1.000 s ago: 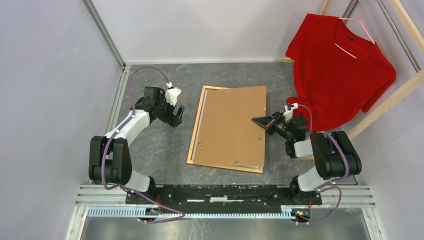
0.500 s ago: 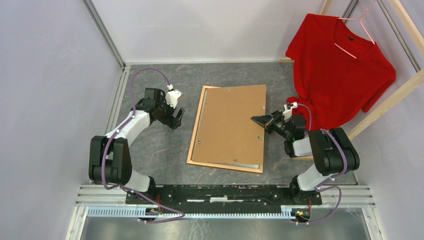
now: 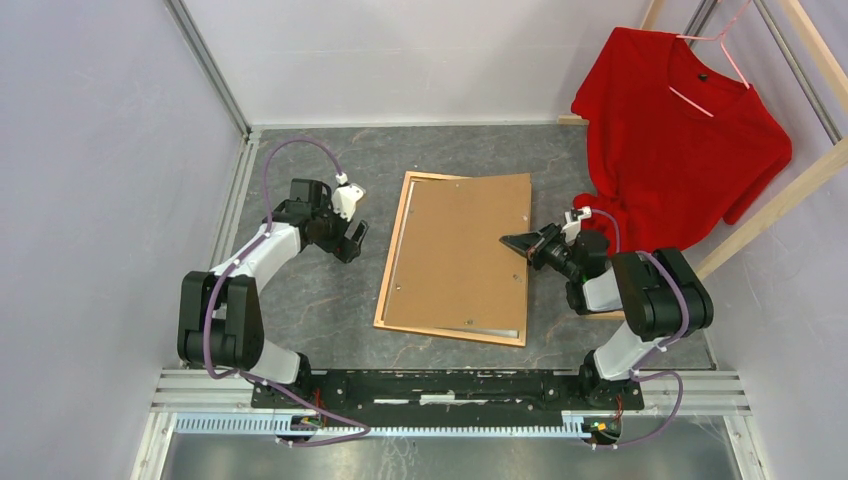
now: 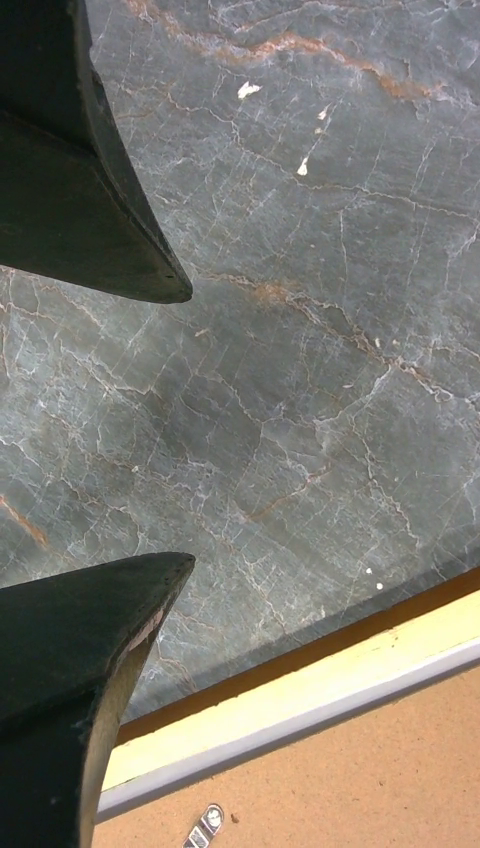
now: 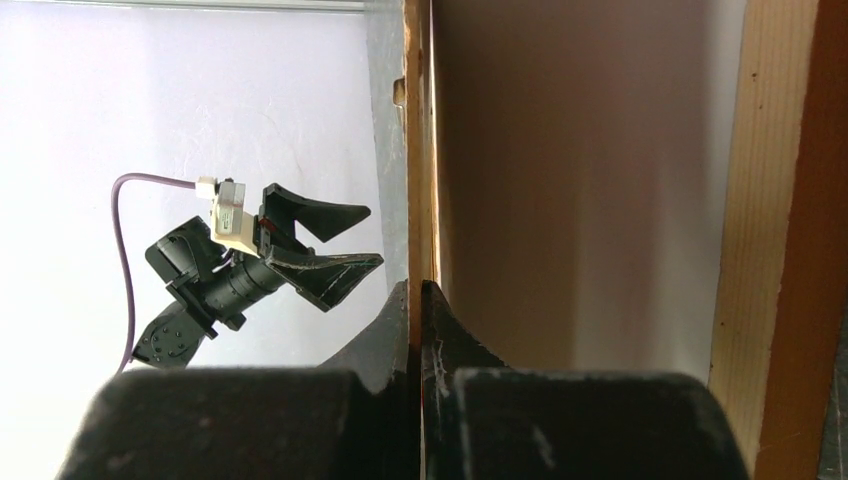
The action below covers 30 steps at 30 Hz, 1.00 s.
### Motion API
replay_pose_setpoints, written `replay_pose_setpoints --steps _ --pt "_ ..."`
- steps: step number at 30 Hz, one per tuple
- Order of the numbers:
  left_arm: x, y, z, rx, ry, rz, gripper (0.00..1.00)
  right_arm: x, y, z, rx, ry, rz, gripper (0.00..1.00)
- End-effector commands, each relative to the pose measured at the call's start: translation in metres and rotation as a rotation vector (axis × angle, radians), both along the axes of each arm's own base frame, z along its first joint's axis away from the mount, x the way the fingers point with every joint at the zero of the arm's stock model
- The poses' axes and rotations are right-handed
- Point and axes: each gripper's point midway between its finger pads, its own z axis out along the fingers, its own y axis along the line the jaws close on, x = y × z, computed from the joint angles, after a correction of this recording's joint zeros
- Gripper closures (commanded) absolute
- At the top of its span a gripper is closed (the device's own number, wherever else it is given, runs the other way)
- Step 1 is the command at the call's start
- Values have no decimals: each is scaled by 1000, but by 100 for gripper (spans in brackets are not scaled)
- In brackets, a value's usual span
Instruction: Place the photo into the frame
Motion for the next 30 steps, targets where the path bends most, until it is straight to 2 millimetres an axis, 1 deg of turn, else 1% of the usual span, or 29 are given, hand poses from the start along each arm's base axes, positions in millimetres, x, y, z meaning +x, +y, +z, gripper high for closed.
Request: replay_pose_setpoints --steps 1,11,16,23,30 --pt "-1 1 -2 31 -14 -39 0 14 5 37 29 -163 10 100" --pt "0 1 -1 30 -13 -40 0 22 5 44 32 -204 2 100" --pt "-1 1 0 31 -12 -43 0 24 6 40 30 -196 3 100" --pt "-1 1 0 34 -10 -42 0 23 7 29 25 -173 14 100" --pt "0 1 -2 31 -5 -42 0 20 11 28 29 -171 37 100"
